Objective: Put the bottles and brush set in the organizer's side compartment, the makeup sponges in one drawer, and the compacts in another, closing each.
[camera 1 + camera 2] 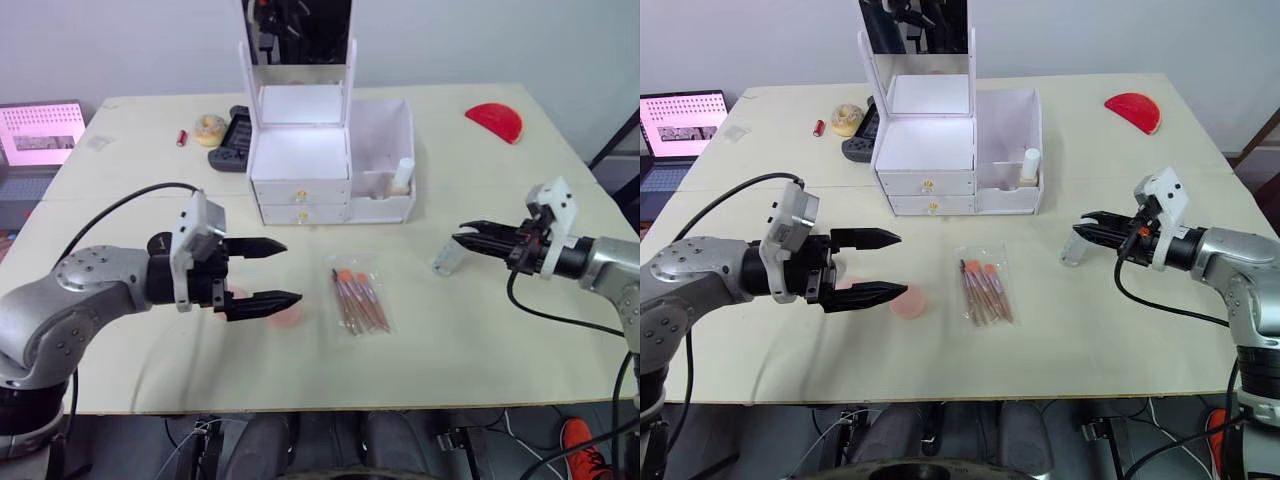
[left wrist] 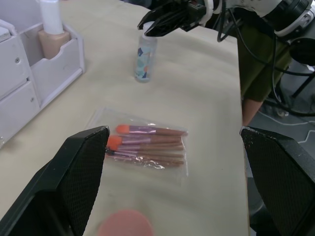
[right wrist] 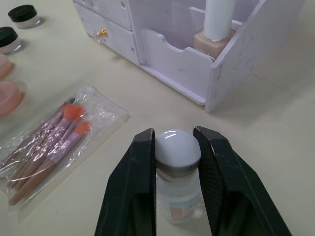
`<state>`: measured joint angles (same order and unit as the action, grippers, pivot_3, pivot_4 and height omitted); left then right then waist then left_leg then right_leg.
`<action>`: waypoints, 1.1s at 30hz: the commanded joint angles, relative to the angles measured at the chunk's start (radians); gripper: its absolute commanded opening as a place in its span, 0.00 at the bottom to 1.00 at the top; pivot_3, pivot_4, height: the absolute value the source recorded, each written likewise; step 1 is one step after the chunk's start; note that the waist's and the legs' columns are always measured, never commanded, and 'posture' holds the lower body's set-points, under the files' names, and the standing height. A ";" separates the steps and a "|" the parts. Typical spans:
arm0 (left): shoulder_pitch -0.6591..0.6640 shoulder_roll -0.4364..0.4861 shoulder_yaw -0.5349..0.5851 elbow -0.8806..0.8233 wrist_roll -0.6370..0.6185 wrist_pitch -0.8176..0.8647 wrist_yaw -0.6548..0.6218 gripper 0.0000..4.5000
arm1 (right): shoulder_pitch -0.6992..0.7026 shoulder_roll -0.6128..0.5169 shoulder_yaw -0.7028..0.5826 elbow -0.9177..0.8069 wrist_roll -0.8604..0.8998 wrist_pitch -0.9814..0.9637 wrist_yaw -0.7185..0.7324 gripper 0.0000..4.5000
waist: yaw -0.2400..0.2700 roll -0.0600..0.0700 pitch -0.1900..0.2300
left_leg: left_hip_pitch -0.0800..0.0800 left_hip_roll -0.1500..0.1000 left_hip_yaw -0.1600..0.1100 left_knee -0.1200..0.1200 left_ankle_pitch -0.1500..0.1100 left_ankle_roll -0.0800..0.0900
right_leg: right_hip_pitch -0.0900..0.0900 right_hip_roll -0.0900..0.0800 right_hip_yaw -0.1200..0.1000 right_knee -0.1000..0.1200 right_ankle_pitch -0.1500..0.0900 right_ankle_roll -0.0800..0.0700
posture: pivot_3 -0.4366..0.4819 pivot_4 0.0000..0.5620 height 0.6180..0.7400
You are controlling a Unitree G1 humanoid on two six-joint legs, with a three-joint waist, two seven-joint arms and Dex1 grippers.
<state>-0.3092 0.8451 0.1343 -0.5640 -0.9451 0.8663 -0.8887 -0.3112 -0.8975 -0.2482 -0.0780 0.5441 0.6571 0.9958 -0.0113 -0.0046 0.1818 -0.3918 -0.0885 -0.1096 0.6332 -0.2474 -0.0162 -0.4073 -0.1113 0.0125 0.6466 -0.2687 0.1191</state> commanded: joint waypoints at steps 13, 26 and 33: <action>-0.036 0.007 0.015 0.026 0.029 -0.030 0.000 1.00 | -0.695 0.043 0.173 0.071 0.111 0.248 -0.014 0.14 | -0.002 -0.002 0.001 | -0.001 0.000 0.000 0.000 0.000 0.000 | -0.001 -0.001 0.000 -0.002 0.000 0.000 | 0.48 0.27 1.00; -0.051 0.002 0.060 0.013 0.010 -0.032 0.057 1.00 | -0.961 0.282 0.413 0.711 -0.214 -0.104 0.158 0.14 | -0.006 -0.003 0.002 | -0.003 -0.001 0.000 -0.002 0.000 0.000 | -0.004 0.000 0.000 0.000 0.000 0.000 | 0.48 0.27 1.00; -0.087 0.013 0.112 -0.017 -0.047 -0.007 0.122 1.00 | -0.981 0.339 0.424 0.883 -0.315 -0.229 0.187 0.14 | -0.010 -0.003 0.002 | -0.003 -0.001 0.000 -0.002 0.001 -0.002 | -0.005 0.001 0.000 0.001 0.000 0.000 | 0.48 0.27 1.00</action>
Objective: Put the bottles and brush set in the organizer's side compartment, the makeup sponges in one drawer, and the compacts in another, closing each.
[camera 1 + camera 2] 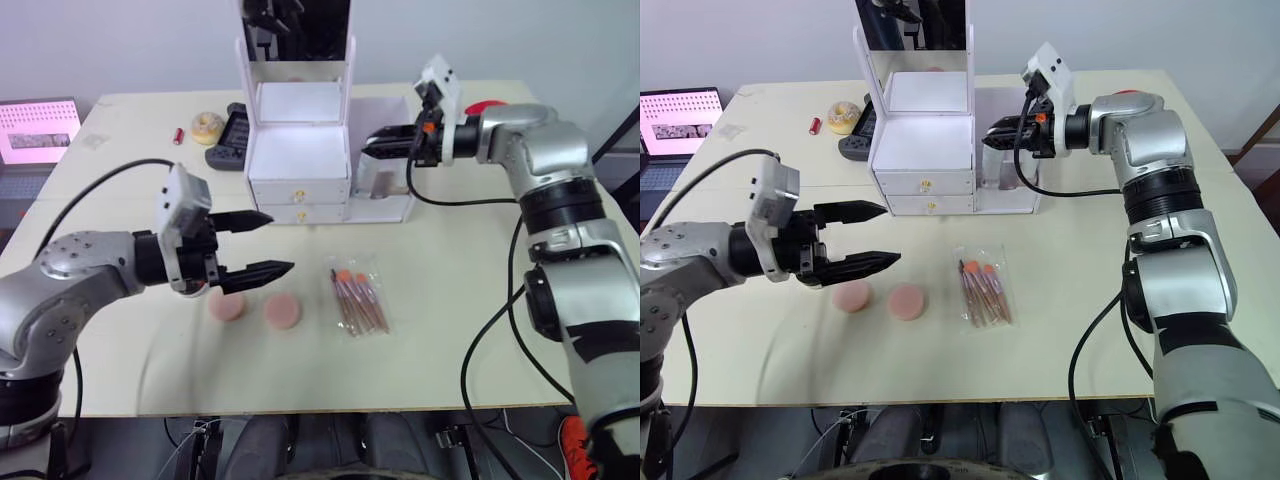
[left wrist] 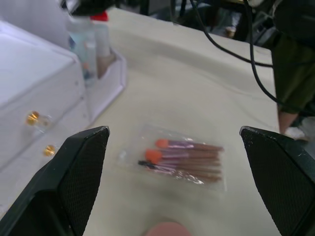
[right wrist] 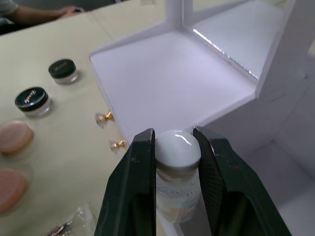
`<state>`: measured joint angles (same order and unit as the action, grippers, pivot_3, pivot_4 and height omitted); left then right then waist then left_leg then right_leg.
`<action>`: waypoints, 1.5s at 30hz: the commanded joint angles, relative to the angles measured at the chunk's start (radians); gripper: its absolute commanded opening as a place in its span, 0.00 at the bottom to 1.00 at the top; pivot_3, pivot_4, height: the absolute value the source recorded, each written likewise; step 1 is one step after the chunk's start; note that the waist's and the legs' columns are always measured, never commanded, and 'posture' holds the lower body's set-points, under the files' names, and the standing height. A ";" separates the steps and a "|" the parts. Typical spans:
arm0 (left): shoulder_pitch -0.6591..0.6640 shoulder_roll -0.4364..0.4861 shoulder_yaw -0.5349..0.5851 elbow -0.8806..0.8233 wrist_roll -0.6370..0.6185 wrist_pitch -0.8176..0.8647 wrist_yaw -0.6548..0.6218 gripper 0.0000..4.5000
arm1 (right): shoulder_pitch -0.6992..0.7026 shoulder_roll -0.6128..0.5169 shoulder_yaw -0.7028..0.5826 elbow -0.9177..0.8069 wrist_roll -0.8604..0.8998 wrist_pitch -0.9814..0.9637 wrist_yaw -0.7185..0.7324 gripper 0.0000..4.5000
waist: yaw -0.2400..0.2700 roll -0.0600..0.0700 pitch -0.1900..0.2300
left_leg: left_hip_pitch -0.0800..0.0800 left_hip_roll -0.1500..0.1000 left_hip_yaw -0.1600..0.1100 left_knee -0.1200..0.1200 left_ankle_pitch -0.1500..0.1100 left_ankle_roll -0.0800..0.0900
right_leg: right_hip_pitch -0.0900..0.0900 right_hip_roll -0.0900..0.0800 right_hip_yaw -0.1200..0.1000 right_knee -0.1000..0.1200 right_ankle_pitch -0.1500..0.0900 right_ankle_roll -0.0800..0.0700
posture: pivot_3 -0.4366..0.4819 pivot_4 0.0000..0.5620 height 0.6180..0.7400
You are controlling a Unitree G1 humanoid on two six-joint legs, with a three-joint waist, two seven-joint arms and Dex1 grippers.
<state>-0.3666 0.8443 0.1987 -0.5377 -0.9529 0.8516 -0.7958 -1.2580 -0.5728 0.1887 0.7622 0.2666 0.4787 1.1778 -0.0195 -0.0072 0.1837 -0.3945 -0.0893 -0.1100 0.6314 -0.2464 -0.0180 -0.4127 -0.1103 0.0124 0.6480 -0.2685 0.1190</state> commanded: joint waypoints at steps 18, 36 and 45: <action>-0.062 0.028 0.062 -0.044 -0.104 0.022 0.097 1.00 | -0.080 0.099 -0.056 0.240 -0.157 -0.203 0.009 0.14 | -0.001 0.000 0.000 | 0.000 0.002 -0.002 -0.001 0.004 -0.006 | -0.001 0.004 0.002 0.001 0.001 -0.002 | 0.48 0.27 1.00; -0.068 0.029 0.047 -0.039 -0.099 0.022 0.102 1.00 | -0.077 0.109 -0.082 0.234 -0.197 -0.216 0.009 0.99 | -0.006 0.000 0.000 | -0.004 0.002 0.000 0.000 0.005 -0.009 | -0.007 0.006 0.004 0.004 0.002 -0.002 | 0.48 0.27 1.00; 0.015 0.073 0.130 0.025 -0.068 -0.003 0.039 1.00 | -0.003 -0.053 -0.146 -0.170 -0.092 0.006 0.125 0.99 | -0.019 0.000 0.000 | -0.013 0.002 -0.001 0.001 0.006 -0.010 | -0.016 0.006 0.004 0.006 0.002 -0.002 | 0.48 0.27 1.00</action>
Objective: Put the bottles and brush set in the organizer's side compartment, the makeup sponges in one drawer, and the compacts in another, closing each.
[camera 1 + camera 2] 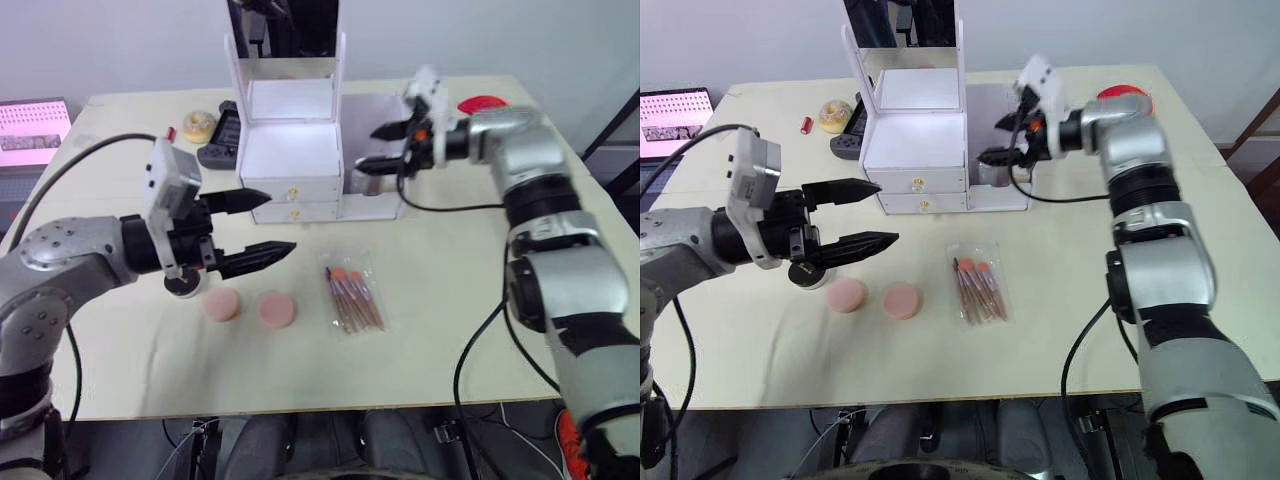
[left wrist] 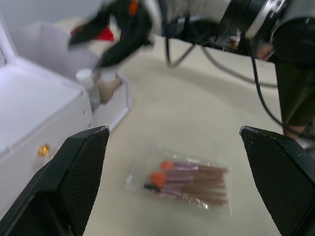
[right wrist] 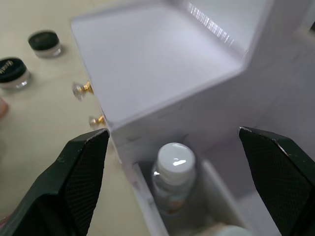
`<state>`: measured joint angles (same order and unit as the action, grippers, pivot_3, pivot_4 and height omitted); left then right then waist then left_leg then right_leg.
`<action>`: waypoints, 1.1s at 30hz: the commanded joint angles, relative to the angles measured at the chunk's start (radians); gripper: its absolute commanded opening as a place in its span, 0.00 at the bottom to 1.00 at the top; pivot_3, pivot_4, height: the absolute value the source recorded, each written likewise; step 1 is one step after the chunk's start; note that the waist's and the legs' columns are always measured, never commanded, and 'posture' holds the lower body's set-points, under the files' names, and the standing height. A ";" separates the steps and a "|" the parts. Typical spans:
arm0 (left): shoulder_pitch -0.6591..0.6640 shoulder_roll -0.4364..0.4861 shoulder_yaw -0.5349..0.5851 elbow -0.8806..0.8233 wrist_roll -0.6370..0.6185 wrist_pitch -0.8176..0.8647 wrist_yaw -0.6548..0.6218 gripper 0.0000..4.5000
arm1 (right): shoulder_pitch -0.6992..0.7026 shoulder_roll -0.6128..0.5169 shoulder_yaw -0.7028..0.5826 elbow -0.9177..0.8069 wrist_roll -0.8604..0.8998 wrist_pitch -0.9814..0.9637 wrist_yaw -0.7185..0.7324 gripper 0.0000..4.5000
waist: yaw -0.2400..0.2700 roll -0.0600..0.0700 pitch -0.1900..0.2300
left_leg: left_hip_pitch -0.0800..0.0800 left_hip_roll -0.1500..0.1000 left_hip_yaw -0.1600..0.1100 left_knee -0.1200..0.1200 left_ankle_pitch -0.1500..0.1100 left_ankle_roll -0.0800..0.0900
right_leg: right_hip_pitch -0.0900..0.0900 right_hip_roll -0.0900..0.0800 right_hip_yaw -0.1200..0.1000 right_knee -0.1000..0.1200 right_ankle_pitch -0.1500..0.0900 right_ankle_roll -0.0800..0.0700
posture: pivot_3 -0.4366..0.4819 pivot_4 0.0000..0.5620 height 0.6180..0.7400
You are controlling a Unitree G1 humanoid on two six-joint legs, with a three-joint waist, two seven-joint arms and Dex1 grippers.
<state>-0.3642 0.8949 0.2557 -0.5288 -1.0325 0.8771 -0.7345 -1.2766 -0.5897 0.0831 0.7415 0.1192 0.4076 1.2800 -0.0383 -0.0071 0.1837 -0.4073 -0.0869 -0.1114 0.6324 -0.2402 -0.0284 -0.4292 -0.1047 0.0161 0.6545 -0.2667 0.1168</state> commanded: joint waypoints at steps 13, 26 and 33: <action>0.542 0.130 0.489 0.462 0.380 -0.297 -0.293 1.00 | 0.975 -0.371 -0.583 -0.673 0.223 0.138 -0.044 0.99 | 0.027 0.000 0.000 | 0.001 0.001 0.003 0.001 -0.005 0.008 | 0.003 -0.003 0.000 -0.005 0.001 -0.002 | 0.48 0.27 1.00; 0.472 0.135 0.459 0.846 0.528 -0.532 -0.348 1.00 | 1.245 -0.353 -0.666 -0.648 0.269 -0.005 -0.120 0.99 | 0.024 0.000 -0.001 | 0.004 0.003 0.004 0.001 -0.005 0.008 | 0.005 -0.004 0.000 -0.005 0.002 -0.002 | 0.48 0.27 1.00; 0.447 0.139 0.449 0.915 0.544 -0.571 -0.366 1.00 | 1.259 -0.360 -0.653 -0.677 0.303 0.004 -0.152 0.99 | 0.024 0.000 -0.001 | 0.004 0.003 0.004 0.001 -0.005 0.008 | 0.005 -0.004 0.000 -0.005 0.002 -0.002 | 0.48 0.27 1.00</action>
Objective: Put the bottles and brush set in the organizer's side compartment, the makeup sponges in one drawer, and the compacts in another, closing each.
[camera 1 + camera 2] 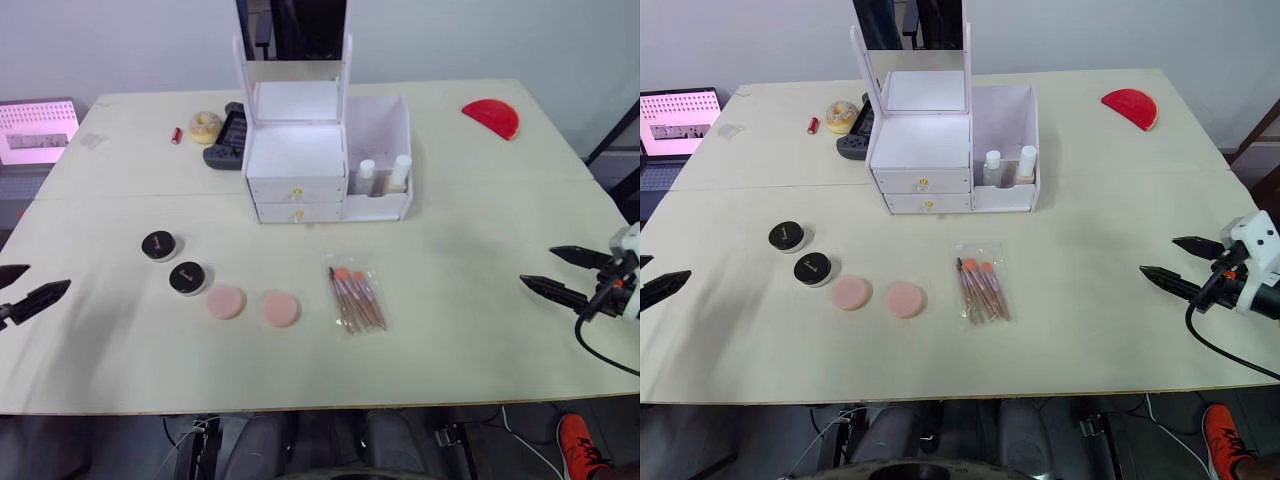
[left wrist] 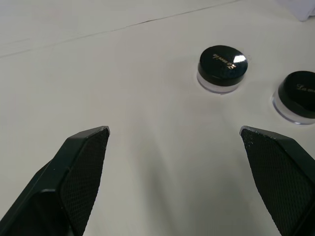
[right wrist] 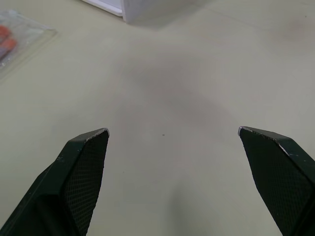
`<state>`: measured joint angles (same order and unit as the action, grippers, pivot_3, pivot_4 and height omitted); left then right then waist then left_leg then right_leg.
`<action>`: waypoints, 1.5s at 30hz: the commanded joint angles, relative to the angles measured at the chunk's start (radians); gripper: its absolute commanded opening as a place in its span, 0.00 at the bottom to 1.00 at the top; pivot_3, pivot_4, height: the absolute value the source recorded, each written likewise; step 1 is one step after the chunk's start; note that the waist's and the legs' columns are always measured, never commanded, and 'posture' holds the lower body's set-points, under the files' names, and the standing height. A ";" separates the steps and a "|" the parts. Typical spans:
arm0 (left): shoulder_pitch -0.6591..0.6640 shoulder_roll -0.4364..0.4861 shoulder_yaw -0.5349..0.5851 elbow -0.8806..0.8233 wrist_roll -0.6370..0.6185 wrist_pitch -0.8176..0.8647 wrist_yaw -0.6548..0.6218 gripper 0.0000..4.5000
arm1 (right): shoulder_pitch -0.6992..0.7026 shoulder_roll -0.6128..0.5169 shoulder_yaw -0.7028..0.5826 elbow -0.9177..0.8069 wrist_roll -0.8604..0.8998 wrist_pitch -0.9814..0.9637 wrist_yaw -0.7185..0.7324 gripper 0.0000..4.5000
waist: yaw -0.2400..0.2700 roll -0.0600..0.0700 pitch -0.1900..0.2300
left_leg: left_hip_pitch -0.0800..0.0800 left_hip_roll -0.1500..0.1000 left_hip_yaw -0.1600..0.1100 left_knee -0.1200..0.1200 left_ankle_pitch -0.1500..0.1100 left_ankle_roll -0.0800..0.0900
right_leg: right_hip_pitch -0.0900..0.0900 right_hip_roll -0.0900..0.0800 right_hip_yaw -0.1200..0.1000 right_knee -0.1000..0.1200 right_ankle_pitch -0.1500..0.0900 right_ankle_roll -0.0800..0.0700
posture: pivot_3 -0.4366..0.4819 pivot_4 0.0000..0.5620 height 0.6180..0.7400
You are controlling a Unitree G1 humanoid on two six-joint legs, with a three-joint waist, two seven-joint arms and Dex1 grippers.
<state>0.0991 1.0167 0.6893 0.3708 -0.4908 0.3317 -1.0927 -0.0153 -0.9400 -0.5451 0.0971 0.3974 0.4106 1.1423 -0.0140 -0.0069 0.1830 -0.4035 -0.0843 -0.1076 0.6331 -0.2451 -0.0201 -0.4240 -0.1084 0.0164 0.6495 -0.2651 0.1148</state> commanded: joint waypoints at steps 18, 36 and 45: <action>-0.274 -0.271 -0.470 -0.664 -0.084 0.252 0.208 1.00 | -0.252 0.035 0.229 -0.333 0.167 0.361 -0.204 0.99 | 0.003 0.000 -0.001 | -0.002 0.000 -0.001 0.004 0.000 0.000 | 0.000 0.002 0.000 0.001 0.003 0.002 | 0.48 0.27 1.00; -0.497 -0.593 -0.973 -0.649 0.049 0.329 0.308 0.01 | -0.622 0.189 0.475 -0.197 0.393 1.149 -0.335 1.00 | 0.006 -0.001 -0.001 | -0.005 0.000 -0.001 0.015 -0.001 0.003 | 0.001 0.007 0.001 0.001 0.007 0.004 | 0.48 0.27 1.00; -0.525 -0.618 -1.054 -0.552 0.124 0.299 0.274 0.01 | -0.654 0.242 0.562 -0.098 0.369 1.203 -0.373 1.00 | 0.003 -0.001 -0.001 | -0.005 0.000 -0.001 0.015 -0.001 0.003 | 0.001 0.006 0.001 0.001 0.007 0.004 | 0.48 0.27 1.00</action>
<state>-0.4052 0.4077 -0.3616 -0.1779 -0.3815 0.6551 -0.8072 -0.6538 -0.7082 0.0216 -0.0011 0.7597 1.6073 0.7723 -0.0108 -0.0078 0.1816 -0.4086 -0.0843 -0.1088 0.6476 -0.2465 -0.0174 -0.4229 -0.1020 0.0177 0.6503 -0.2583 0.1188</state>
